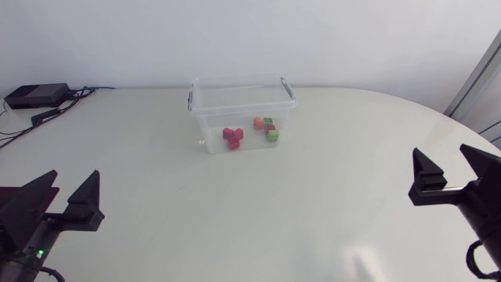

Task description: Place the duplo bricks in the container

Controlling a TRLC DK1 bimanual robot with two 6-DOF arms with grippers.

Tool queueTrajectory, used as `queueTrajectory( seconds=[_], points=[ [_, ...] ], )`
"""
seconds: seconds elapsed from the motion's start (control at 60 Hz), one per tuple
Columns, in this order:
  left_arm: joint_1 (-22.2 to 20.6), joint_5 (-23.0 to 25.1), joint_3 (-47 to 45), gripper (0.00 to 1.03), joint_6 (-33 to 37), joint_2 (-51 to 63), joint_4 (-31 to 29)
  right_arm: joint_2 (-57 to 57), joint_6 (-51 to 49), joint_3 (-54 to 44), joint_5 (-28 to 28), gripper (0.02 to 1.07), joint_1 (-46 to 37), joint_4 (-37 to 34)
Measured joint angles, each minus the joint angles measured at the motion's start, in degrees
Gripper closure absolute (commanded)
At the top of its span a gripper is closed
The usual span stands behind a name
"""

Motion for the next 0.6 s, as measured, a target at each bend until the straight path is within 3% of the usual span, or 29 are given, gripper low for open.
queueTrajectory(
  seconds=[0.6],
  points=[
    [0.8, 2.8, 0.0, 0.04, 0.0, 0.0, 0.0, -16.4, 7.5, -9.7, 0.6, 0.07, 4.4, -4.5]
  ],
)
